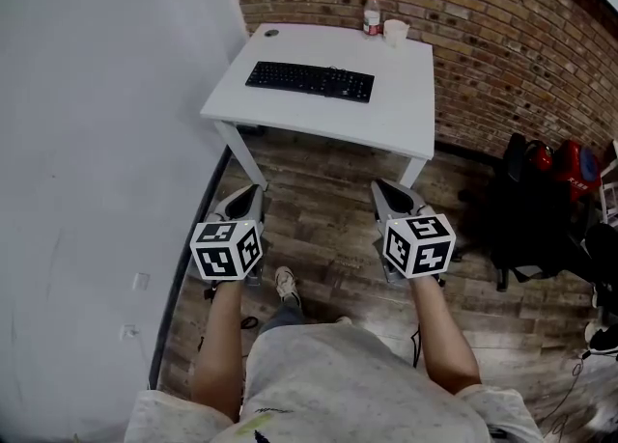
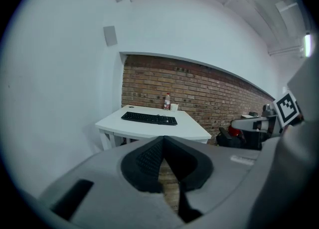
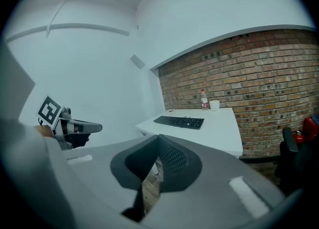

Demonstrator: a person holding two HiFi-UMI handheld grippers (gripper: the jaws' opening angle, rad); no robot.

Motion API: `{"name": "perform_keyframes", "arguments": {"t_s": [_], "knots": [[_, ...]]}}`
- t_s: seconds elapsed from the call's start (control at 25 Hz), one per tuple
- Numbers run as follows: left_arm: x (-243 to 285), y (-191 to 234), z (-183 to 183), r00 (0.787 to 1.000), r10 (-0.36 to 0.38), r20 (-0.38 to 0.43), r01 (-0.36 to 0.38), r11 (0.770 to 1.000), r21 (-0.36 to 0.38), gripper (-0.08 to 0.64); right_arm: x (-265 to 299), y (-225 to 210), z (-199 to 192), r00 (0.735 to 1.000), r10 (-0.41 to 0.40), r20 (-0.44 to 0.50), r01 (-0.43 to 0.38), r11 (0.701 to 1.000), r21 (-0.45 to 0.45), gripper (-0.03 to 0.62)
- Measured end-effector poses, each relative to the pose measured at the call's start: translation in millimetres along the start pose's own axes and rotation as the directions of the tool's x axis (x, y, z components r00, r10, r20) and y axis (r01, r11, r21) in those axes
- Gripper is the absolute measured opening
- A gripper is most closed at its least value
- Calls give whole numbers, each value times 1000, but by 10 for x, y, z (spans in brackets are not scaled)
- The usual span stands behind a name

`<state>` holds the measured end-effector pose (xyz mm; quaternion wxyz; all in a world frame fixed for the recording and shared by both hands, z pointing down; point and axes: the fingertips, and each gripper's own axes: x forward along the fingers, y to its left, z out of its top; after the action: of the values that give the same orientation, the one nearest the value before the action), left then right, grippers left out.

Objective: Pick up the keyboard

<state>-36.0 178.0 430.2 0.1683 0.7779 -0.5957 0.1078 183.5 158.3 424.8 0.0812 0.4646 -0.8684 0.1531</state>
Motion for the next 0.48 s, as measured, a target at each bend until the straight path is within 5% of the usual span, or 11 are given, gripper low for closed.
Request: {"name": "perform_keyframes", "arguments": {"t_s": [0.48], "knots": [[887,645,387,997,-72,-9,72,997,-10,-6,935,-168,263,996,-80,-28,80,997,10,11]]}}
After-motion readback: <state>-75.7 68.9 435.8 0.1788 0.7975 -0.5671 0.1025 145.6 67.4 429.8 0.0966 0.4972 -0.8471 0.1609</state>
